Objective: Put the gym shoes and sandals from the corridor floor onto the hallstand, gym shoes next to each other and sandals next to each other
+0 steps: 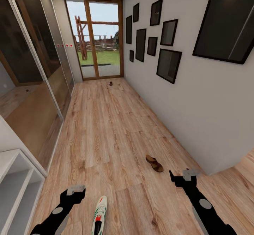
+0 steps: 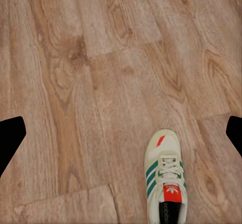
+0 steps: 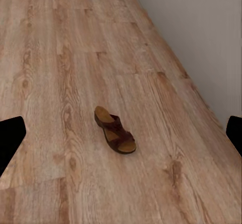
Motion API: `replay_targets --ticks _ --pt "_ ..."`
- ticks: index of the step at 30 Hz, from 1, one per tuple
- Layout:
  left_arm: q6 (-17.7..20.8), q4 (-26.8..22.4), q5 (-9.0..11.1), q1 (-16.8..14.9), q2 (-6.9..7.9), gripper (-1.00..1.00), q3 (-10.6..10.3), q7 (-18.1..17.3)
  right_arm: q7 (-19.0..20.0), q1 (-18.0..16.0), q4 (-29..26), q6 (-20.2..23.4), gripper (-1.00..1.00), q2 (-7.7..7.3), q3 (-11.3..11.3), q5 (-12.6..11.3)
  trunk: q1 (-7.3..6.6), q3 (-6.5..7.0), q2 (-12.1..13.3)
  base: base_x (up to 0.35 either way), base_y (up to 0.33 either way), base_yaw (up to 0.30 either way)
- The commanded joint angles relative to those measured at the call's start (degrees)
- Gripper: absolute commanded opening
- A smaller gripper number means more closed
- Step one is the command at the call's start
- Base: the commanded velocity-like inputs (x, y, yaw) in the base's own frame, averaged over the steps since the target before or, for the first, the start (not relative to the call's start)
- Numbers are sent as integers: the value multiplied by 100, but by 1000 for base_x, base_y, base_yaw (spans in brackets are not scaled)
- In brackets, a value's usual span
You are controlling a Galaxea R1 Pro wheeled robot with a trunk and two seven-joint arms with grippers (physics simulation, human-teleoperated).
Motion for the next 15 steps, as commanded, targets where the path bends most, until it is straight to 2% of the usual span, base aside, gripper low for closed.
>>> replay_targets --ticks 1,3,6,10,15 --pt "-14 3 -4 9 0 100 -15 10 275 -28 -163 74 100 -16 -4 5 0 -5 -2 0 0 0" --pt "-13 1 9 23 4 100 -32 15 685 -49 -306 219 100 -26 -15 18 0 -5 -2 0 0 0" --pt "-13 -1 26 31 12 100 -33 15 953 -60 -366 373 100 -32 -20 25 0 -5 -2 0 0 0" --pt "-11 -9 47 49 19 100 -35 13 1202 -70 -417 590 100 -32 -22 32 0 -5 -2 0 0 0" --pt "-19 -9 51 55 16 100 -48 12 1236 -71 -415 627 100 -41 -25 39 0 -5 -2 40 -15 0"
